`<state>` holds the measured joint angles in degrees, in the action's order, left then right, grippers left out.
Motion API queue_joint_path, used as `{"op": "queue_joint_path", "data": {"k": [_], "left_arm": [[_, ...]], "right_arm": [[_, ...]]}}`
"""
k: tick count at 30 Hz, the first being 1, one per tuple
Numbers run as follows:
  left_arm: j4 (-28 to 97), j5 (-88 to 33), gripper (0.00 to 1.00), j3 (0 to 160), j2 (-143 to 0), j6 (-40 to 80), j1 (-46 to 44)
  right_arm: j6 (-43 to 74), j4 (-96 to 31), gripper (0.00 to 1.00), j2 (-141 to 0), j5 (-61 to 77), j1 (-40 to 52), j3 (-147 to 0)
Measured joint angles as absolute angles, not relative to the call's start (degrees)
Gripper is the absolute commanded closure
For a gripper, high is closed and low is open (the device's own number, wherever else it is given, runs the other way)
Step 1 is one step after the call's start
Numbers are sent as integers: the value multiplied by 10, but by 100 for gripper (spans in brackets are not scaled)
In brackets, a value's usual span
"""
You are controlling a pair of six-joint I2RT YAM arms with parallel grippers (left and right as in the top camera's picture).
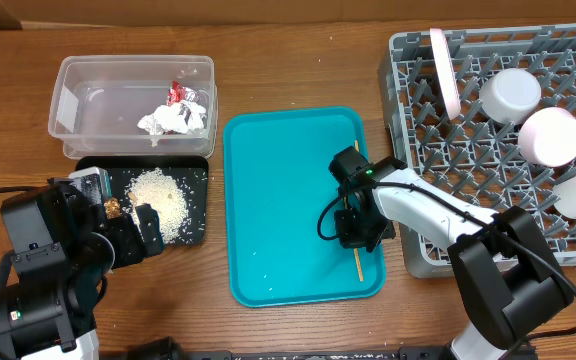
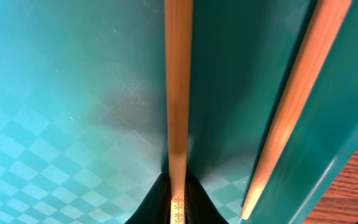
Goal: Sort waste into correct bins and load items into the dishwasher
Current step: 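Carry the chopstick with right gripper into the rack and release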
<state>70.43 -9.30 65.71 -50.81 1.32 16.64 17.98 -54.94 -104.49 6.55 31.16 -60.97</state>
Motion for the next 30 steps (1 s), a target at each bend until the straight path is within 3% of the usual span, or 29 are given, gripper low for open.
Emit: {"op": "queue_joint_path", "data": {"k": [18, 30], "left_arm": [[704, -93, 0, 657, -508, 13, 166], [704, -93, 0, 657, -508, 13, 166]], "right_arm": [[179, -611, 96, -1019, 4, 307, -698], [105, -644, 96, -895, -65, 179, -767]]}}
